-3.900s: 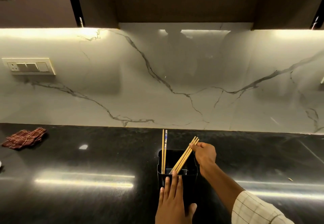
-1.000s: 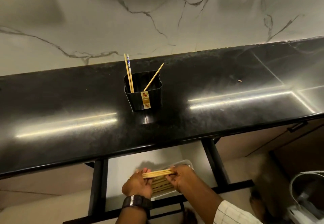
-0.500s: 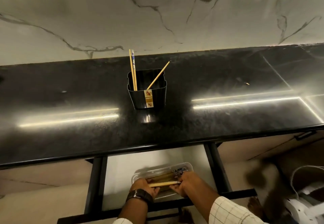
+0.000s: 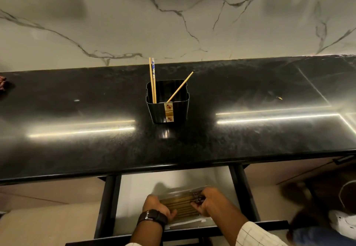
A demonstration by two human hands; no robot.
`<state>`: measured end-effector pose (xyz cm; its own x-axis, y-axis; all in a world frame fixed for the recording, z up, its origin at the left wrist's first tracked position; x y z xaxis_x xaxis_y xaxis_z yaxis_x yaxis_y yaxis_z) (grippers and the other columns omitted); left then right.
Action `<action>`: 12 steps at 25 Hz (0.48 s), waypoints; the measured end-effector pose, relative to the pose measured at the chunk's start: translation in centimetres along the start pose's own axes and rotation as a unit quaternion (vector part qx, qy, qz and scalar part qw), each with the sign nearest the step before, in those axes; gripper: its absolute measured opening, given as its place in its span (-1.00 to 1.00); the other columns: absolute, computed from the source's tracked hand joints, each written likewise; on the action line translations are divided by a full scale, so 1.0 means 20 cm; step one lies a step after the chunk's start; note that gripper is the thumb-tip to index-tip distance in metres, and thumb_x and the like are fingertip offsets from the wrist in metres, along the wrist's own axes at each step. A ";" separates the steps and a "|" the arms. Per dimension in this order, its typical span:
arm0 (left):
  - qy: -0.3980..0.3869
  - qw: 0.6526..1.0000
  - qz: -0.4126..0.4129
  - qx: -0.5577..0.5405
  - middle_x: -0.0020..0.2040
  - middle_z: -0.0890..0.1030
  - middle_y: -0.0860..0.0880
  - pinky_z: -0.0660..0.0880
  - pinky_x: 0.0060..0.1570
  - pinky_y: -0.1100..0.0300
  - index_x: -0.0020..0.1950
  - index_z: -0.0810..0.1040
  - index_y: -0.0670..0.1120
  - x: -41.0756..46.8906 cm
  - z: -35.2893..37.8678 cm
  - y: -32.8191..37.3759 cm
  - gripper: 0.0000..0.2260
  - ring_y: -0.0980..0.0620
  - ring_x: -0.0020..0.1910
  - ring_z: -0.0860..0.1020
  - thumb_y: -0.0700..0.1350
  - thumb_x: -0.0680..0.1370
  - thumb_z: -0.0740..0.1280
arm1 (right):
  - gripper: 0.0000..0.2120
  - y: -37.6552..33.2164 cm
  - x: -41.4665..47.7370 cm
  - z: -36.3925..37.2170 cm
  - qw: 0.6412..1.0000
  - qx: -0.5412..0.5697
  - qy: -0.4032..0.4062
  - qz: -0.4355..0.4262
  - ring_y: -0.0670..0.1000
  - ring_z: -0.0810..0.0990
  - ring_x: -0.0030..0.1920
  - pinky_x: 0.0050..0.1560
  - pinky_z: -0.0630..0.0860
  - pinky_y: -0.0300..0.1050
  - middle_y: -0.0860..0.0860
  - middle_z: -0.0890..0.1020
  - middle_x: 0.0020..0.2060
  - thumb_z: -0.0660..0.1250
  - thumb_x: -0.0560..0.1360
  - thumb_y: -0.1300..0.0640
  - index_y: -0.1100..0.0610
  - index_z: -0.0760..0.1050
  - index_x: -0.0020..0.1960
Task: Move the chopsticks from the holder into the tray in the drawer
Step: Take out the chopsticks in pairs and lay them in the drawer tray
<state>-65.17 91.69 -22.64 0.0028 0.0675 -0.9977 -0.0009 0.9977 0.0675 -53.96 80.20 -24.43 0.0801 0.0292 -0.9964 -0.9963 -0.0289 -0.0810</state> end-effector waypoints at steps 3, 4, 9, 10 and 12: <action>0.049 0.991 0.117 -0.046 0.16 0.45 -0.28 0.56 -0.25 0.09 -0.03 0.44 -0.33 -0.09 0.05 0.03 -0.76 -0.26 -0.13 0.49 -0.23 0.68 0.06 | -0.74 0.00 -0.07 0.02 1.000 0.003 -0.009 -0.009 0.29 0.62 0.06 0.05 0.67 0.10 0.31 0.55 -0.05 0.16 0.70 0.28 0.36 0.43 -0.13; 0.042 0.983 0.151 -0.098 0.13 0.42 -0.29 0.58 -0.19 0.16 0.01 0.44 -0.39 -0.16 0.07 0.05 -0.76 -0.30 -0.08 0.50 -0.25 0.70 0.08 | -0.70 0.01 -0.10 0.03 0.999 0.000 -0.023 -0.026 0.23 0.59 -0.16 -0.26 0.67 0.03 0.28 0.54 -0.18 0.17 0.70 0.26 0.34 0.40 -0.19; 0.019 0.948 0.248 -0.197 0.07 0.68 -0.20 0.65 -0.07 0.00 0.17 0.58 -0.25 -0.44 0.20 0.19 -0.75 -0.22 -0.01 0.67 -0.09 0.61 0.35 | -0.66 -0.03 -0.39 0.11 0.986 0.020 -0.004 -0.163 0.05 0.45 -0.48 -0.53 0.39 -0.27 0.08 0.50 -0.47 0.40 0.61 0.05 0.23 0.58 -0.26; -0.008 0.942 0.266 -0.202 -0.20 0.60 -0.11 0.56 -0.41 0.13 -0.05 0.56 -0.18 -0.49 0.21 0.22 -0.85 -0.10 -0.31 0.58 -0.10 0.60 0.37 | -0.64 -0.05 -0.46 0.12 0.976 0.005 0.002 -0.216 0.03 0.41 -0.52 -0.52 0.34 -0.27 0.06 0.47 -0.53 0.42 0.59 0.02 0.23 0.60 -0.27; -0.045 0.934 0.291 -0.203 -0.37 0.36 -0.02 0.19 -0.57 0.19 -0.24 0.42 -0.06 -0.54 0.23 0.28 -0.75 0.05 -0.49 0.27 -0.10 0.58 0.39 | -0.61 -0.11 -0.60 0.16 0.938 -0.006 -0.022 -0.345 -0.02 0.31 -0.59 -0.59 0.24 -0.29 0.04 0.39 -0.60 0.42 0.60 0.02 0.25 0.56 -0.31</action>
<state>-60.64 96.54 -11.46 -0.0317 0.6168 -0.7865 -0.4080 0.7104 0.5735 -52.89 83.18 -12.27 0.7040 0.0866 -0.7049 -0.7076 0.0018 -0.7066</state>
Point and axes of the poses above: each hand's wrist, its own x-axis towards the middle knuckle, its own z-axis out of the palm, y = z × x, the point moved 2 cm from there along x, towards the middle knuckle
